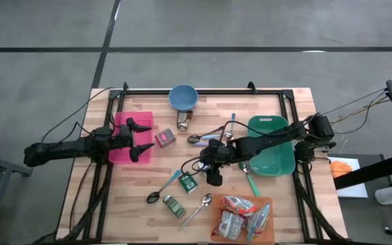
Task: Pick & Place Food Item
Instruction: Put the white seasoning bottle into the green bin
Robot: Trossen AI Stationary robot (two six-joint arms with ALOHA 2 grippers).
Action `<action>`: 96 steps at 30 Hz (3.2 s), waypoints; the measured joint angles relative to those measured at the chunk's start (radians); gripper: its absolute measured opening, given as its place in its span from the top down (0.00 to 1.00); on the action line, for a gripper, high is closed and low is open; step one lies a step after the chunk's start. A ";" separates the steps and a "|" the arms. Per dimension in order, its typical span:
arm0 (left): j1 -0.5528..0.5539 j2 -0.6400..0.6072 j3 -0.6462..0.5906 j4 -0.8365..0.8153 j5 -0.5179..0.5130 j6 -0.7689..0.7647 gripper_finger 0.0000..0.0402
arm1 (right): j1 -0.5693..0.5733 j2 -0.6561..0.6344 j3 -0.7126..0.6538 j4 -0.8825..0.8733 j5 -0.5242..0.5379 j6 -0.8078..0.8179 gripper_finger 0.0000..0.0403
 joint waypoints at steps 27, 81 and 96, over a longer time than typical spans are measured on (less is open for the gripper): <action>0.000 0.000 0.000 0.000 0.000 0.000 0.07 | 0.008 -0.009 0.001 0.013 0.003 -0.004 0.49; 0.000 0.000 0.000 0.000 0.000 0.000 0.07 | 0.063 -0.684 -0.070 -0.983 0.468 0.936 0.50; 0.000 0.000 0.000 0.000 0.000 0.000 0.07 | 0.000 -0.893 -0.359 -1.064 0.483 1.282 0.50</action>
